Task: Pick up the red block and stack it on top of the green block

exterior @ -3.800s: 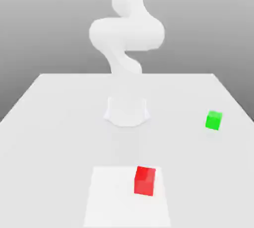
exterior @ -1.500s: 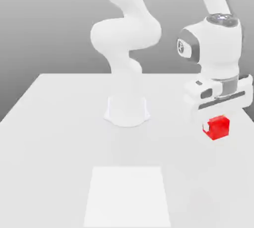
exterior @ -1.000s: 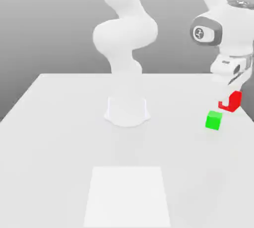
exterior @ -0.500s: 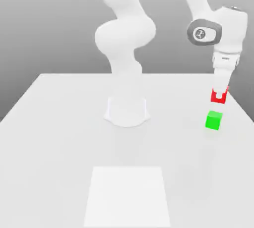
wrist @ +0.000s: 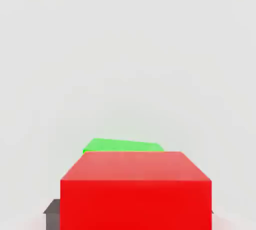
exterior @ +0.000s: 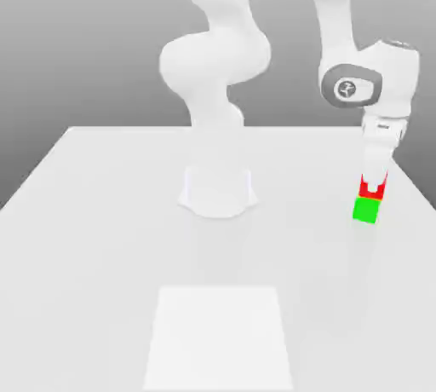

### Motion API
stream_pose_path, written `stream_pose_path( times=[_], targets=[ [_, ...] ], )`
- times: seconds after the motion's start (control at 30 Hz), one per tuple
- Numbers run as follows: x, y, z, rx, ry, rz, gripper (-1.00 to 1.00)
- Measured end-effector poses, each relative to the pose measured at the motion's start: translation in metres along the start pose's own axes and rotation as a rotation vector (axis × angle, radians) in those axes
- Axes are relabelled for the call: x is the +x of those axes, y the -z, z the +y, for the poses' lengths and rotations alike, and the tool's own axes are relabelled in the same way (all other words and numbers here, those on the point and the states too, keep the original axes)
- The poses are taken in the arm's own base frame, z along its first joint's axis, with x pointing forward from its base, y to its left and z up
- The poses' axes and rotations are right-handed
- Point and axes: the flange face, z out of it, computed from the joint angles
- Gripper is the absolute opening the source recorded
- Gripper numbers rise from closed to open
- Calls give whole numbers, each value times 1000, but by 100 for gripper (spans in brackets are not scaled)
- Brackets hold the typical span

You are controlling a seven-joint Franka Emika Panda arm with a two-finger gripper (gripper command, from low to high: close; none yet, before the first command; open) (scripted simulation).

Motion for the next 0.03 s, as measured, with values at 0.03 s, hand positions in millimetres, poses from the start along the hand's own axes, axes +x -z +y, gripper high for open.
stream_pose_path(
  times=[0.03],
  targets=[
    [0,0,0,0,0,0,100]
  ],
)
